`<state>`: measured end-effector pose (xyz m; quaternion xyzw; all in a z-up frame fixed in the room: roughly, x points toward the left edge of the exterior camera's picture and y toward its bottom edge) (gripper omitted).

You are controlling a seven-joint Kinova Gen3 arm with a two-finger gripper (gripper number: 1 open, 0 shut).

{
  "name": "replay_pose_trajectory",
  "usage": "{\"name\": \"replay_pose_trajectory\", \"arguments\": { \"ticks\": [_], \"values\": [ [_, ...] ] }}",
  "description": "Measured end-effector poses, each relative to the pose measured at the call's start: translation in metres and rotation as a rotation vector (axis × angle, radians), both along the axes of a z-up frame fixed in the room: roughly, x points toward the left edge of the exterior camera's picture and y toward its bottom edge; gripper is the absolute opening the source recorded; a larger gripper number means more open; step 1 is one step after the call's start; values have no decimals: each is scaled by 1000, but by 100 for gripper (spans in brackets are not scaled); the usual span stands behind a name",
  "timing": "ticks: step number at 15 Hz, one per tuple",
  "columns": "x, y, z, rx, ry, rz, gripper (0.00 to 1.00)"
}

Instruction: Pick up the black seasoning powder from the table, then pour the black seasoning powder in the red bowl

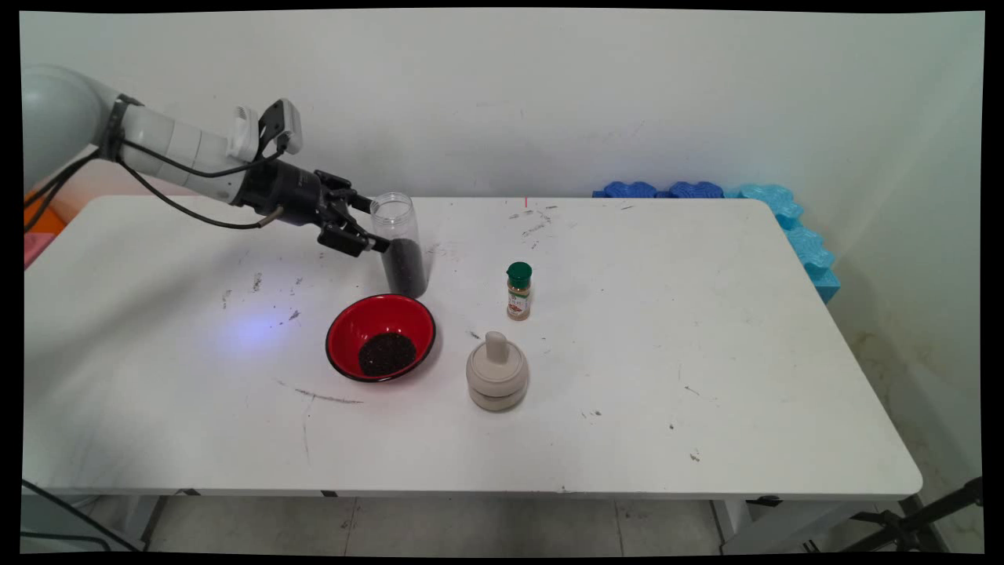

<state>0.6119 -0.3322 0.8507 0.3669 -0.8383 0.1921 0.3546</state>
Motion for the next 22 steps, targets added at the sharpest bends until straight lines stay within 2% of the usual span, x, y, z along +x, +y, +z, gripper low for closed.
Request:
{"name": "replay_pose_trajectory", "arguments": {
  "ticks": [8,16,17,22],
  "values": [
    [-5,-7,-22,-42,57,-26,100],
    [-11,-15,-35,-80,40,-52,100],
    [-12,-16,-36,-85,39,-55,0],
    [-18,-17,-35,-88,36,-69,0]
  ]
}}
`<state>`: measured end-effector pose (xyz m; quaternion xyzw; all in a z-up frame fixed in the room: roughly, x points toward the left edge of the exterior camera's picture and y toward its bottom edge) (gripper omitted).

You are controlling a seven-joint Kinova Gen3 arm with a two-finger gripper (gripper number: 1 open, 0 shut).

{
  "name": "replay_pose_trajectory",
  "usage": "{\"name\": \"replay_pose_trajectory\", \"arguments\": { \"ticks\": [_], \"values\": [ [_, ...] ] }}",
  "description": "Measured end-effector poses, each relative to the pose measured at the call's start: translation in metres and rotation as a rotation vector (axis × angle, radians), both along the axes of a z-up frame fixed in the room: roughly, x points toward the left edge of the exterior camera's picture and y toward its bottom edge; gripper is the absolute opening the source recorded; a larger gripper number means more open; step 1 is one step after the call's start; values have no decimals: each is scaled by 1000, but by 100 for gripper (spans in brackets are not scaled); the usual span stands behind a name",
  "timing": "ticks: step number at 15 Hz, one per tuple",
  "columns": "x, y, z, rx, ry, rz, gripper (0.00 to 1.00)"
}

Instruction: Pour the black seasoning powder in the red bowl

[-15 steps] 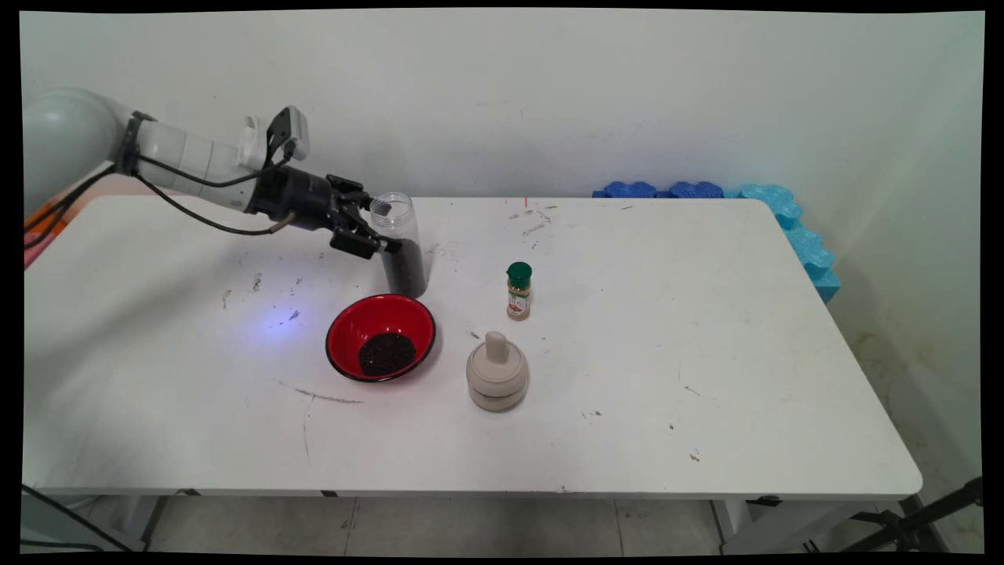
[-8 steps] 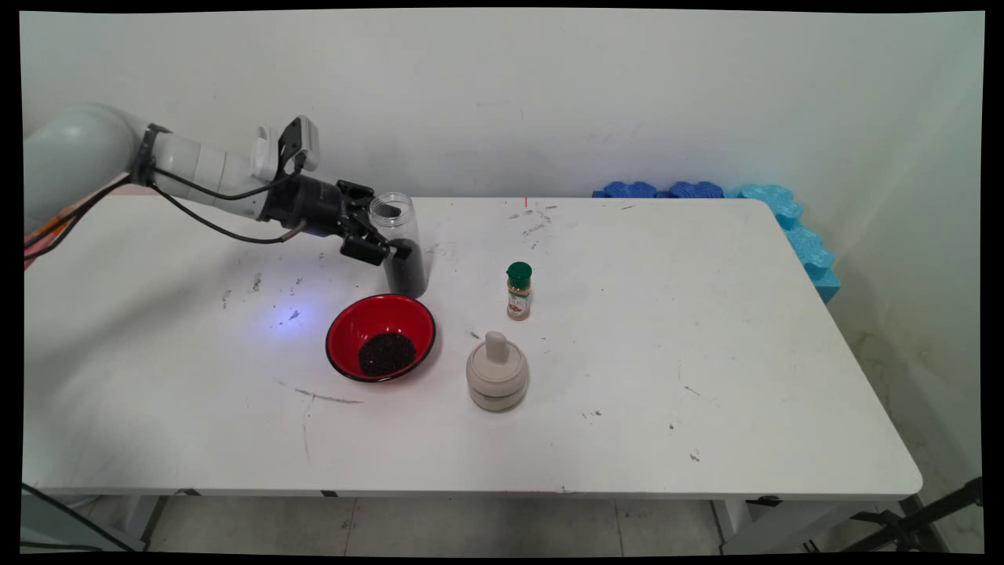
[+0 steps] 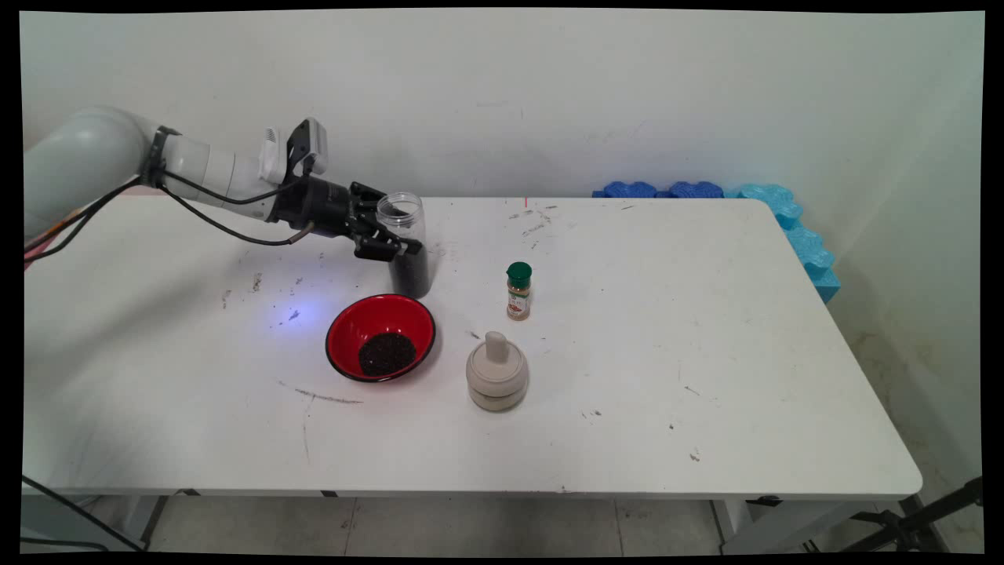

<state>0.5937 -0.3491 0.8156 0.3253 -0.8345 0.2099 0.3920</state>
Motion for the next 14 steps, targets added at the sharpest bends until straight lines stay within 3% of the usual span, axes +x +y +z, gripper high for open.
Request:
{"name": "replay_pose_trajectory", "arguments": {
  "ticks": [5,14],
  "values": [
    [0,11,30,18,6,41,0],
    [-11,68,137,37,56,45,0]
  ]
}}
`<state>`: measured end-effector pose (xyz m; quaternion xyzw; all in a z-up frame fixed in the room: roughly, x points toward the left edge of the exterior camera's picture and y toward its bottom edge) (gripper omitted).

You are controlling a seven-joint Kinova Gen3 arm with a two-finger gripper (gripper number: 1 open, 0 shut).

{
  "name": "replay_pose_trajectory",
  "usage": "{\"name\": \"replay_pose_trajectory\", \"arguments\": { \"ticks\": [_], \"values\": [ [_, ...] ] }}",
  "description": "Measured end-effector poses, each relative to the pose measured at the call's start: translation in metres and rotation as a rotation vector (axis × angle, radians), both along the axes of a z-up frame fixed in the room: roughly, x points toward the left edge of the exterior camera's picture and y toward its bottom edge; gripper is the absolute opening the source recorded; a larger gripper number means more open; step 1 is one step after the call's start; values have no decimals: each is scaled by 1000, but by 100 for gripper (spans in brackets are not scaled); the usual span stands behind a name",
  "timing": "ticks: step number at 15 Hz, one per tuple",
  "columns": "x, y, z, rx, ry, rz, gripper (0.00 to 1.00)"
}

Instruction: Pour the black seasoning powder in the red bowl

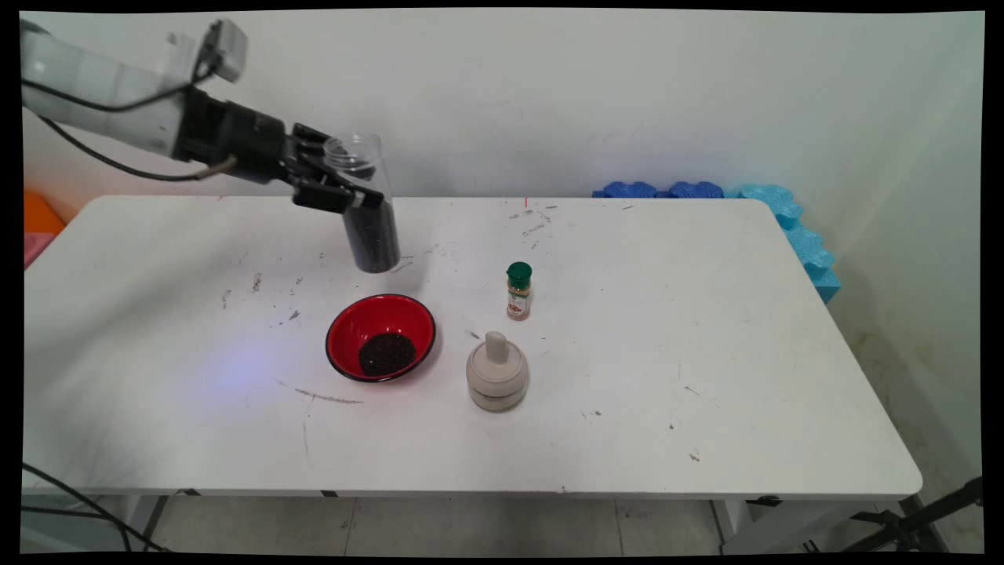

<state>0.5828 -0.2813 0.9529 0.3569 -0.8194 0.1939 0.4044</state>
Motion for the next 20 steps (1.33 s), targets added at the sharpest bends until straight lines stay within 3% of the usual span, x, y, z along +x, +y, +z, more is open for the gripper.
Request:
{"name": "replay_pose_trajectory", "arguments": {
  "ticks": [3,10,20],
  "values": [
    [-5,21,26,28,22,-7,0],
    [-22,52,46,140,88,-12,0],
    [-44,60,13,356,238,87,0]
  ]
}}
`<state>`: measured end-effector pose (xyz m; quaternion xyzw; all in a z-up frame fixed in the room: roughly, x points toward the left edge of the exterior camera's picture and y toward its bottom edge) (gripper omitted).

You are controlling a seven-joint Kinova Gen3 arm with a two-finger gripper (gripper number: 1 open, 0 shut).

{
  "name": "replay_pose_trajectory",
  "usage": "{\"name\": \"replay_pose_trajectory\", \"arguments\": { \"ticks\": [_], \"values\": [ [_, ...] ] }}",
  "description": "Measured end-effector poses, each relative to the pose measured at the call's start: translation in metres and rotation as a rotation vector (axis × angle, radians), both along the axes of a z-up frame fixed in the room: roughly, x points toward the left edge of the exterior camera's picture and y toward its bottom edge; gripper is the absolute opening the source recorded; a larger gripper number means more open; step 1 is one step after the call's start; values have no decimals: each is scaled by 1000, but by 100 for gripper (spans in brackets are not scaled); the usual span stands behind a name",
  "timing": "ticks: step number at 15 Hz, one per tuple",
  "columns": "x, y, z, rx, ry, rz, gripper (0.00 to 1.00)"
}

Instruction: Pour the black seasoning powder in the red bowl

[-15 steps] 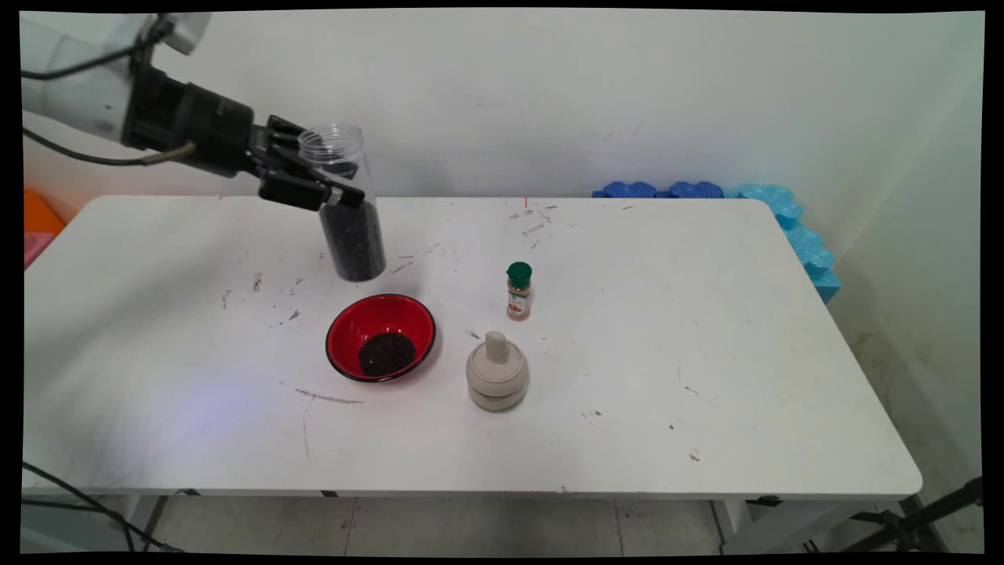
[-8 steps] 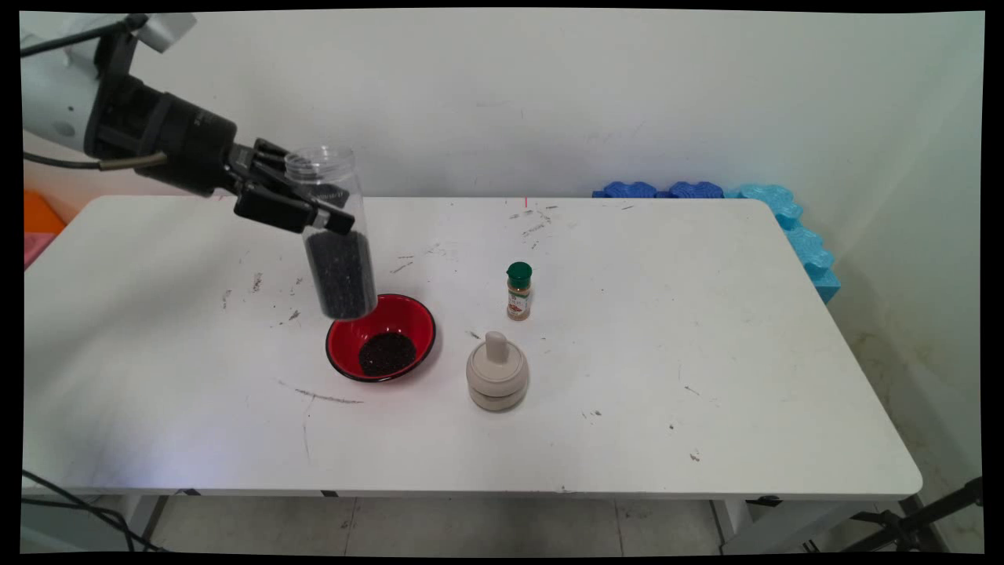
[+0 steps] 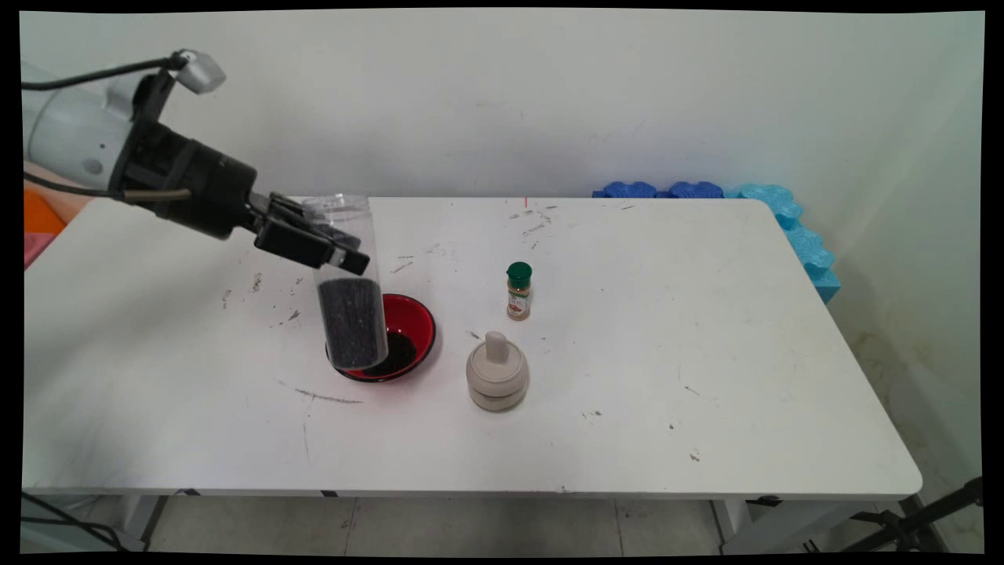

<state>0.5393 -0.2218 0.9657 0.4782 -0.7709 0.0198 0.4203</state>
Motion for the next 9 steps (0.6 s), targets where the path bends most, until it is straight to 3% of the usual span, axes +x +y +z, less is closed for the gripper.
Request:
{"name": "replay_pose_trajectory", "arguments": {
  "ticks": [9],
  "values": [
    [7,-2,-25,108,38,68,0]
  ]
}}
